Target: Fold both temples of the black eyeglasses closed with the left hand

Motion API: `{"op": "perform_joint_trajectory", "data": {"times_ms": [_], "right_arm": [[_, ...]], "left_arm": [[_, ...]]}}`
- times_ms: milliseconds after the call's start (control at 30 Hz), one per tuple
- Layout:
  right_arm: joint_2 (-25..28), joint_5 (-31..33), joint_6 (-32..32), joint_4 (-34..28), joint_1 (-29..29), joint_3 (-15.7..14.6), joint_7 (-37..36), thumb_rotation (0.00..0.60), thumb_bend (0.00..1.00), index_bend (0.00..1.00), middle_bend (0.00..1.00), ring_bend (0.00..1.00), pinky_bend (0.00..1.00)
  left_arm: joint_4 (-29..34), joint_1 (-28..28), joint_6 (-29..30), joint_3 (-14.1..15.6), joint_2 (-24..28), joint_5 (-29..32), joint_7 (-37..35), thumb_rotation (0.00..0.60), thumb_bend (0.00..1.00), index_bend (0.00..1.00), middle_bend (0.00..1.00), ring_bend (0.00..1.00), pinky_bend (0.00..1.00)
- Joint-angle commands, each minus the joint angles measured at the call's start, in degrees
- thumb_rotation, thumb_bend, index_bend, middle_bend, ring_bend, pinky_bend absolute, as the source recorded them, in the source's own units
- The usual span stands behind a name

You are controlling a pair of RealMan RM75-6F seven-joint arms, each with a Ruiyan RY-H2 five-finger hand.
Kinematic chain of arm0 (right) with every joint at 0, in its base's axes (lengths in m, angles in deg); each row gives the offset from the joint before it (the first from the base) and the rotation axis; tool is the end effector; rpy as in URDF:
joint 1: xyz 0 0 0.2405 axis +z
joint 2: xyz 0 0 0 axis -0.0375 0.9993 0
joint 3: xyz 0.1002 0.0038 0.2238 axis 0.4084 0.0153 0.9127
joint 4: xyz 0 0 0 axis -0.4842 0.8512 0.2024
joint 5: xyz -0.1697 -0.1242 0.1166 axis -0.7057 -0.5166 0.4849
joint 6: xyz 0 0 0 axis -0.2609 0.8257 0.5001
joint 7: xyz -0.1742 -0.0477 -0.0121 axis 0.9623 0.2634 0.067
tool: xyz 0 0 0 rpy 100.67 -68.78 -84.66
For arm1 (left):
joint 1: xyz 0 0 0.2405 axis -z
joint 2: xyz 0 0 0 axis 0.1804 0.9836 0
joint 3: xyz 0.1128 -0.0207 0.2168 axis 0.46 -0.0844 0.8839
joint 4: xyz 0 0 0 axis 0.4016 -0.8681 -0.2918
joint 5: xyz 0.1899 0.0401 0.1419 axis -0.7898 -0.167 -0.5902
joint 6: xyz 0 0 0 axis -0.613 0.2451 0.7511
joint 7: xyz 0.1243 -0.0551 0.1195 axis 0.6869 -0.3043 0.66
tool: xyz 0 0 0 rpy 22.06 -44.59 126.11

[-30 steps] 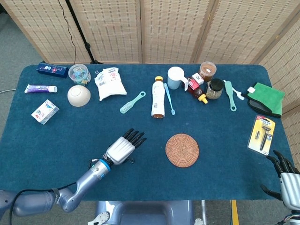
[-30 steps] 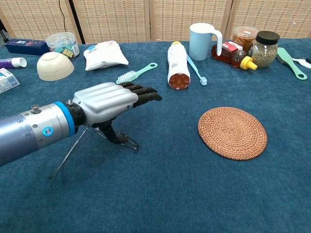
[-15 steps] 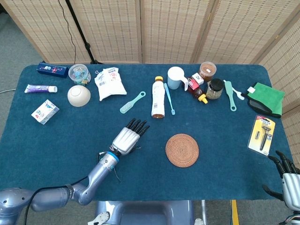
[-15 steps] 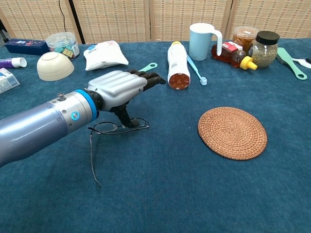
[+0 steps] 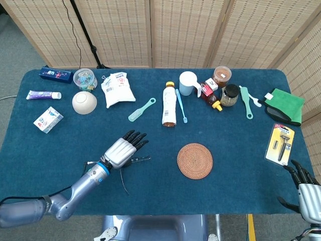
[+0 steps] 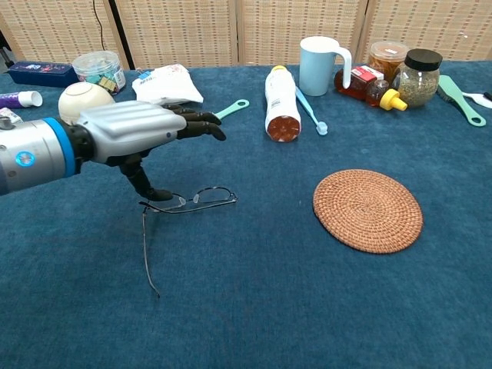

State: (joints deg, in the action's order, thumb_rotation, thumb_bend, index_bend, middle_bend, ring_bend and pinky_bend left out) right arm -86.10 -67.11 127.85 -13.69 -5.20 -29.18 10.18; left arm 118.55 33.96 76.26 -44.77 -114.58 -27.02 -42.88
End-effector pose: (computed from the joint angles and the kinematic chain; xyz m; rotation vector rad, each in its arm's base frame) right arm -0.3228 -0.1660 0.1353 1.3284 -0.9413 0.8434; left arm -0.1021 0.3341 -0.0873 -2.2104 -0.7016 -0.8507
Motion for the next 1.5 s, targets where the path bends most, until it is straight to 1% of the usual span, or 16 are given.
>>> {"op": "perform_joint_trajectory", "data": {"times_ms": [33, 233, 367, 567, 800, 1167, 1333, 1500], "right_arm": [[-0.09, -0.01, -0.12, 0.02, 0.07, 0.01, 0.02, 0.6, 0.03, 0.18, 0.09, 0.2, 0.37], [-0.24, -0.09, -0.13, -0.03, 0.11, 0.01, 0.11, 0.6, 0.03, 0.18, 0.09, 0.2, 0.37], [-0.24, -0.24, -0.07, -0.13, 0.08, -0.06, 0.25, 0.6, 0.03, 0.18, 0.09, 0.2, 0.37], [-0.1, -0.12, 0.27, -0.19, -0.23, -0.13, 0.23, 0.6, 0.03, 0.18, 0.09, 0.2, 0.37], [-0.07, -0.12, 0.59, -0.11, -0.45, -0.14, -0.02, 0.6, 0.03, 0.18, 0.09, 0.2, 0.37], [0.0, 0.04, 0.64, 0.15, -0.55, -0.06, -0.43, 0.6, 0.03, 0.18, 0.09, 0.21, 0.37], [0.03, -0.03, 0.54, 0.04, -0.48, -0.06, -0.22, 0.6, 0.03, 0.18, 0.09, 0.21, 0.38], [-0.14, -0.1, 0.35, -0.15, -0.33, -0.04, 0.11, 0.6, 0.03, 0.18, 0.09, 0.21, 0.38]], "left_arm": [[1.02, -0.29, -0.32, 2.14, 3.74, -2.94, -0.66, 0.6, 0.23, 0.14, 0.0, 0.0, 0.0], [0.79, -0.66, -0.47, 4.18, 5.42, -4.63, -1.53, 0.6, 0.23, 0.14, 0.0, 0.0, 0.0], [-0.18, -0.99, -0.44, 5.38, 4.71, -5.19, -1.61, 0.6, 0.23, 0.14, 0.0, 0.0, 0.0], [-1.34, -1.91, 0.75, 6.16, 2.72, -4.92, -0.94, 0.594, 0.23, 0.14, 0.0, 0.0, 0.0], [-2.12, -2.95, 2.43, 6.45, 0.12, -4.14, 0.56, 0.558, 0.23, 0.11, 0.0, 0.0, 0.0], [-3.95, -4.2, 4.12, 6.59, -3.12, -2.85, 2.07, 0.558, 0.23, 0.09, 0.0, 0.0, 0.0], [-3.55, -4.14, 3.97, 6.32, -2.49, -2.71, 1.24, 0.558, 0.23, 0.09, 0.0, 0.0, 0.0], [-3.29, -3.95, 3.75, 6.65, -1.45, -3.4, 1.13, 0.558, 0.23, 0.09, 0.0, 0.0, 0.0]]}}
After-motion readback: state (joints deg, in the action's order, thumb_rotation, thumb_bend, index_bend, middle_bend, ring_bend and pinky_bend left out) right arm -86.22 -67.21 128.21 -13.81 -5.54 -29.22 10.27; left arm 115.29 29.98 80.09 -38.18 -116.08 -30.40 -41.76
